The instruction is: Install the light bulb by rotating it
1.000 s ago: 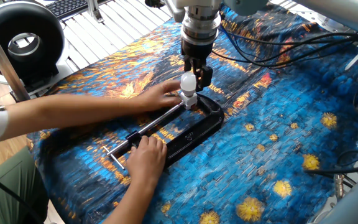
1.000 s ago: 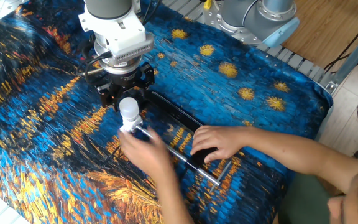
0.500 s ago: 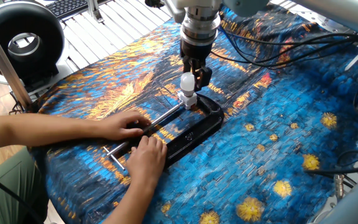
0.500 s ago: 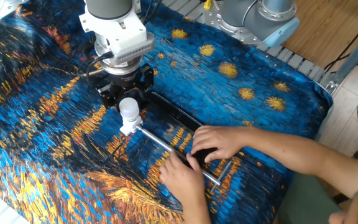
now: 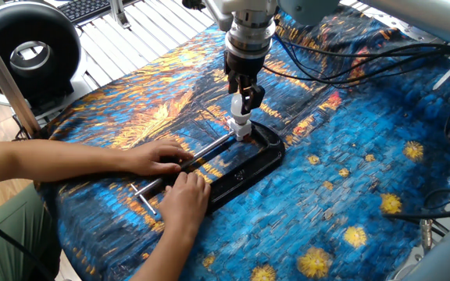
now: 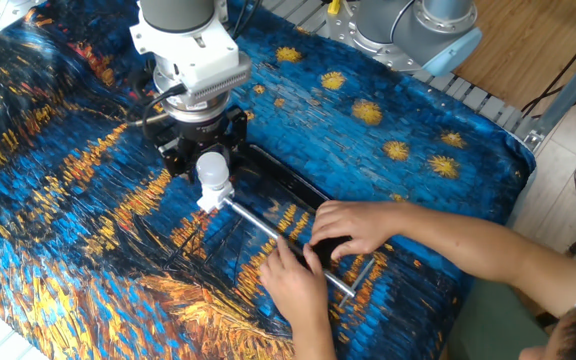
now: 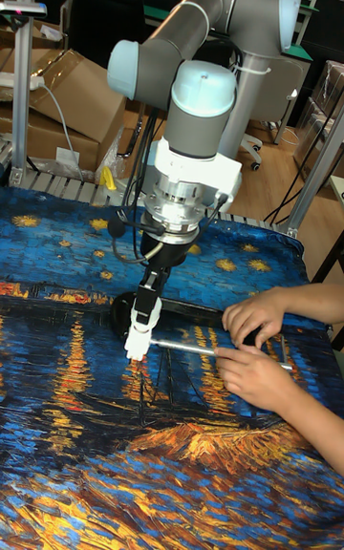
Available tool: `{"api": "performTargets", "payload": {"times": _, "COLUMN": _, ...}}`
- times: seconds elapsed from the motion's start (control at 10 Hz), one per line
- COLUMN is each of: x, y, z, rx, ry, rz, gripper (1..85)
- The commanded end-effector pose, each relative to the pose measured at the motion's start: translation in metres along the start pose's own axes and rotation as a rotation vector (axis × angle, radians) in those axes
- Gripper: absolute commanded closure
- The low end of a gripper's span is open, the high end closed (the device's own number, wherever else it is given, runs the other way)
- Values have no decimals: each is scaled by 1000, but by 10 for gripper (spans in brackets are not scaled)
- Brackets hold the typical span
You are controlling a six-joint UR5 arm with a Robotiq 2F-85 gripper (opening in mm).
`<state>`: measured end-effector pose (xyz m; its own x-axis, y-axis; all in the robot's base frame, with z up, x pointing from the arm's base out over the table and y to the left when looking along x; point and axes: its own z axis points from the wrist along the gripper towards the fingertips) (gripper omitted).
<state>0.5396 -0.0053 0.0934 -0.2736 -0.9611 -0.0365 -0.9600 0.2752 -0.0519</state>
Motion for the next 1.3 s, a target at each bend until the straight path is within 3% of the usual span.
{"api": "performTargets", "payload": {"times": 0.0, "x": -2, "y": -2, "z": 0, "rx": 8, "ry": -10, "rz": -5, "gripper": 257}}
{"api": "performTargets", "payload": {"times": 0.5, "x": 2, "y": 3, "z": 0, "rx": -10, "ry": 6, "rz": 56, "gripper": 287}}
{"api": "performTargets", "payload": {"times": 0.7, "x": 0, "y": 7, "z": 0, "rx": -26, "ry": 2, "rz": 87, "gripper": 220}}
{"api": "performTargets", "payload": {"times": 1.2, "x": 0, "y": 10, "z": 0, "rx": -36, "ry": 1, "rz": 99, "gripper": 217}}
